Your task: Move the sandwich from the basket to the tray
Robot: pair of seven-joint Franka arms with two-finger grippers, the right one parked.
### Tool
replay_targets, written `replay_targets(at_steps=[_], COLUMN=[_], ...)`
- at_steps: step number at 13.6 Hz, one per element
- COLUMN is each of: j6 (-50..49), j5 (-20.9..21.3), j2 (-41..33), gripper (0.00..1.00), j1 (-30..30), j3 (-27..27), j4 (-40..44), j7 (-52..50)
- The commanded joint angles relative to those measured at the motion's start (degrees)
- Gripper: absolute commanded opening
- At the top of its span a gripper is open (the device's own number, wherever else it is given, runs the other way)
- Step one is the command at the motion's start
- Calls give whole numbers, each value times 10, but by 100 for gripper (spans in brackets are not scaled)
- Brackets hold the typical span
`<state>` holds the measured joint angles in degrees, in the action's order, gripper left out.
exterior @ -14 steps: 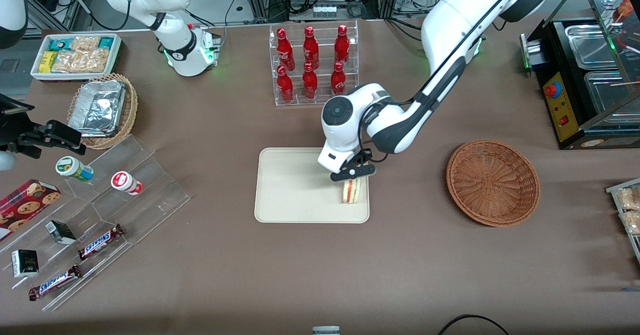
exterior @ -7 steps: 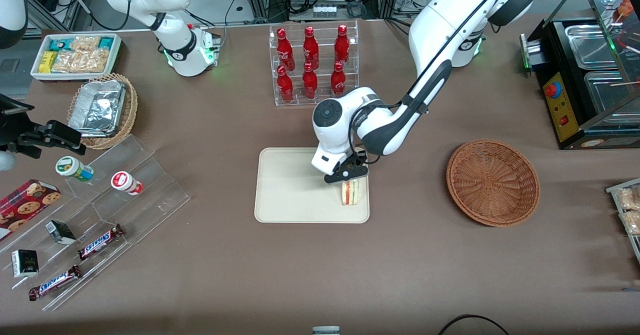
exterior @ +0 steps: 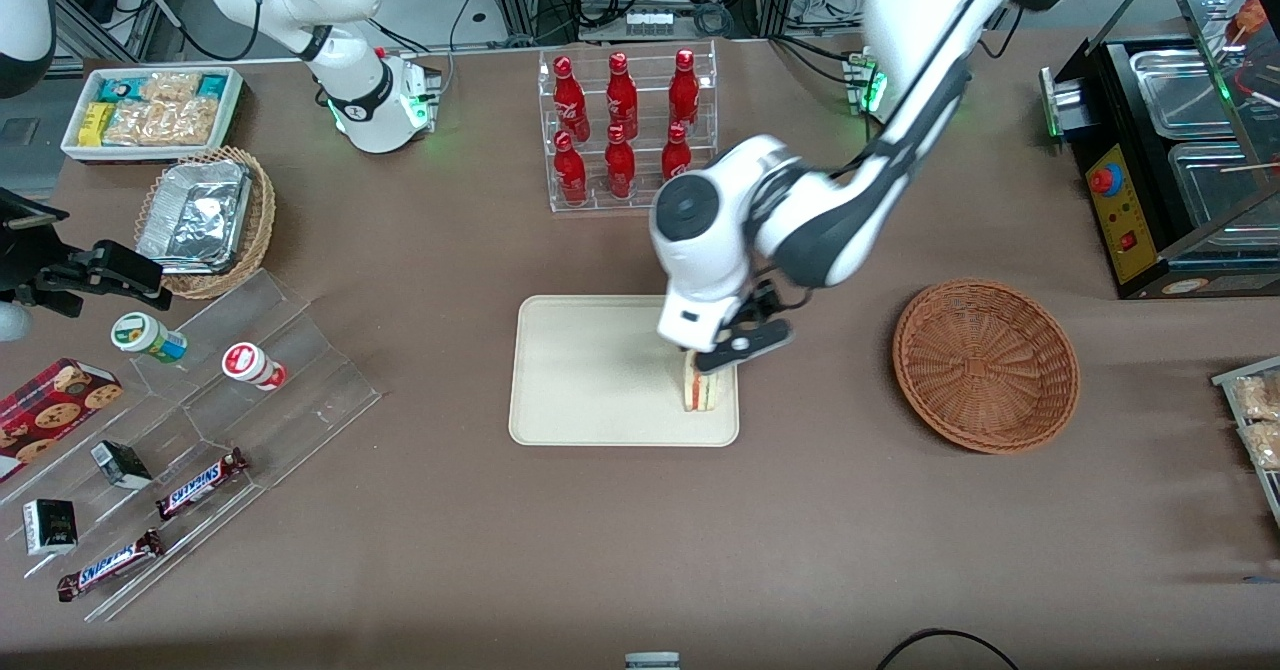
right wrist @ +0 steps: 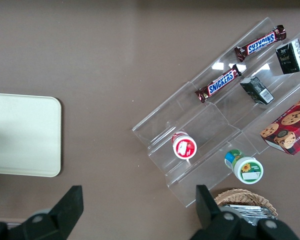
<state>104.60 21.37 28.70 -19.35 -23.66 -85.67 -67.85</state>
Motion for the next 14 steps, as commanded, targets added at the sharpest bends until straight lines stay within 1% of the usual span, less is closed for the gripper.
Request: replay_targets(at_steps=[1, 3, 4, 7, 10, 11, 12, 14], j6=[-56, -119, -136, -160, -192, -203, -214, -243], j5=[-48, -63, -78, -124, -158, -171, -194, -215], j2=[-92, -141, -159, -209, -243, -258, -274, -295], gripper=[100, 100, 100, 100, 100, 100, 100, 100], j1=[47, 86, 115, 184, 229, 227, 218, 213], j3=[0, 0, 0, 0, 4, 37, 75, 123], j4=[-20, -20, -20, -23, -27, -31, -33, -33], j7=[60, 124, 164, 253, 337, 369, 412, 482])
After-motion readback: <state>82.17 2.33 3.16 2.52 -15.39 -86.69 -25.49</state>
